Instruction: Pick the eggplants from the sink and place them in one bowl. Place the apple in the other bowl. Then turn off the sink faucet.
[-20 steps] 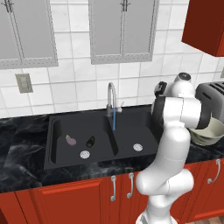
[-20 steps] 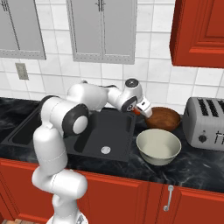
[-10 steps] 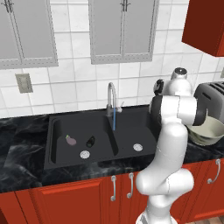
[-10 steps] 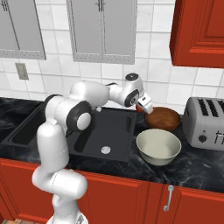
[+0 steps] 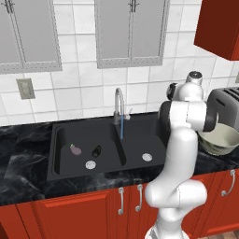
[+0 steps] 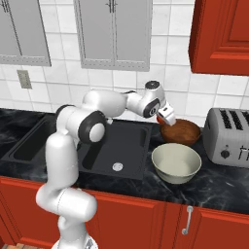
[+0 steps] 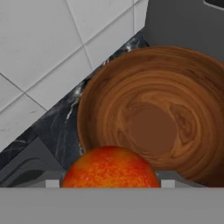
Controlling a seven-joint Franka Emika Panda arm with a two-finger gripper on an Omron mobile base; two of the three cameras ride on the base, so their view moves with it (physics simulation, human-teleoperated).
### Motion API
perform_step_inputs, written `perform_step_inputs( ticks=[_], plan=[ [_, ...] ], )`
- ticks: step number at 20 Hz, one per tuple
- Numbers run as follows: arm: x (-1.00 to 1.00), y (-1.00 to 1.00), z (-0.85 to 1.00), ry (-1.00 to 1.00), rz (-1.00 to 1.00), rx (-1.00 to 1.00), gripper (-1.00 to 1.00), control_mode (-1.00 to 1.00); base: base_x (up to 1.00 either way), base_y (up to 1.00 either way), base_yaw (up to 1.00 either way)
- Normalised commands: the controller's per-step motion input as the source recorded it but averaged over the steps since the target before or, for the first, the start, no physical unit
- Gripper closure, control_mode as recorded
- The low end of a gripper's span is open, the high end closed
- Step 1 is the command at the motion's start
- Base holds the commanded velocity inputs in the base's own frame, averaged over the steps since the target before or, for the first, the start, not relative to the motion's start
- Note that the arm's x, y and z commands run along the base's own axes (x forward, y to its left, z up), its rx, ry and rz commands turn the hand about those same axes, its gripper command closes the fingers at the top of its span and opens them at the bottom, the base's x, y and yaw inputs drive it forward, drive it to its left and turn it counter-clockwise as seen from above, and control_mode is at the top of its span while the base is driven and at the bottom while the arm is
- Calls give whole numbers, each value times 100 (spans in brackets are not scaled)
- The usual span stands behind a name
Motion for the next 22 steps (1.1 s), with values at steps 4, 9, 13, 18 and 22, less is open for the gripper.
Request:
perform_step_inputs(
  ticks=[4, 9, 13, 18, 22],
  plan=[
    [0, -22, -7, -3, -1, 0, 100, -100, 0, 0, 0],
    [0, -14, -12, -1, -1, 0, 100, -100, 0, 0, 0],
    [5, -10, -9, 0, -2, 0, 100, -100, 0, 0, 0],
    [11, -12, -7, 0, -1, 0, 100, -100, 0, 0, 0],
    [15, -19, -4, 0, -1, 0, 100, -100, 0, 0, 0]
  ],
)
